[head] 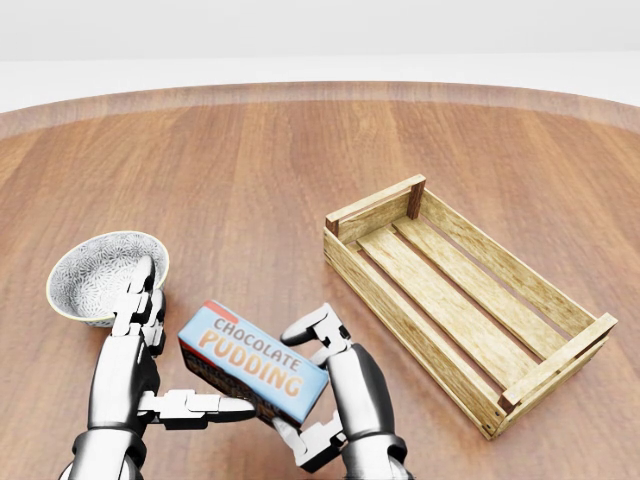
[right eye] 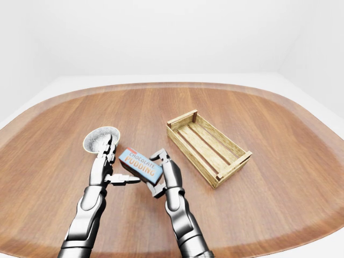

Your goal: Pick up the chocolate pudding and put it in the tray.

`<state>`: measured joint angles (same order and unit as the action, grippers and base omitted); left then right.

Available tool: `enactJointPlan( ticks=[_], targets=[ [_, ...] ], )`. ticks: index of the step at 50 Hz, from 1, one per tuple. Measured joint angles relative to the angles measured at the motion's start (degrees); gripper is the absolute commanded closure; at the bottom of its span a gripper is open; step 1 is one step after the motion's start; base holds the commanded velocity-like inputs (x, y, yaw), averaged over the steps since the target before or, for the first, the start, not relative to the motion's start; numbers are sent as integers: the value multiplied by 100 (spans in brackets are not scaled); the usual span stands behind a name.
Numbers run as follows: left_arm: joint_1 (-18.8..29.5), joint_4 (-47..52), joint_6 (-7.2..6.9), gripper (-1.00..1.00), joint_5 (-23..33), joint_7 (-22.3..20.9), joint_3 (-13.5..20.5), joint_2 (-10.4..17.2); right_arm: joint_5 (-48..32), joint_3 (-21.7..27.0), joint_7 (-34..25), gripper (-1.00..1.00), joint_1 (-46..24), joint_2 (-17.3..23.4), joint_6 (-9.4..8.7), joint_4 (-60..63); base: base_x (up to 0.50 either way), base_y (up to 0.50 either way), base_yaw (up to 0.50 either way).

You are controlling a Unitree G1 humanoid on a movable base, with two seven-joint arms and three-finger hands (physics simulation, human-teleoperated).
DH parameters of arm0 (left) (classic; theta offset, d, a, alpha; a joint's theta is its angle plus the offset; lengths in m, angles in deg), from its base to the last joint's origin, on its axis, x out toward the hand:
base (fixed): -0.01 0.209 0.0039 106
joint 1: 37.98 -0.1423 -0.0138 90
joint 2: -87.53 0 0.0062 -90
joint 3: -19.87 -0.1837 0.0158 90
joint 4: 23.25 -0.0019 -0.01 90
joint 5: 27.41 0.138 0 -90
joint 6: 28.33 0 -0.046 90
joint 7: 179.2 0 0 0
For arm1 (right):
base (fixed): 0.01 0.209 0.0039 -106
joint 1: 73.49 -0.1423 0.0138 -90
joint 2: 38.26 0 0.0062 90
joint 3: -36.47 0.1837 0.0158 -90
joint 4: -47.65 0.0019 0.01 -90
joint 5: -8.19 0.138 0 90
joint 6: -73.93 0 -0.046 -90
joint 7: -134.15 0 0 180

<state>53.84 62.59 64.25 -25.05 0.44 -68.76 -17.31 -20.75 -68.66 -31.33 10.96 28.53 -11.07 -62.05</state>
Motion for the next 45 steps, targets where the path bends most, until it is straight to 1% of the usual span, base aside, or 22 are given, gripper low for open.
enactJointPlan(
  ticks=[8,18,33,45],
  targets=[
    [0,0,0,-100,-1,0,0,0,74,198,-111,100,-464,-36,0,-165,0,0,0],
    [0,0,0,-100,-1,0,0,0,33,414,-97,100,-1084,-46,0,-581,0,0,0],
    [0,0,0,-100,-1,1,0,0,96,817,171,100,-2353,69,-2,-2019,0,0,0],
    [0,0,0,-100,-2,0,-1,0,237,1063,233,100,-3533,181,0,-3021,0,0,0]
  ],
)
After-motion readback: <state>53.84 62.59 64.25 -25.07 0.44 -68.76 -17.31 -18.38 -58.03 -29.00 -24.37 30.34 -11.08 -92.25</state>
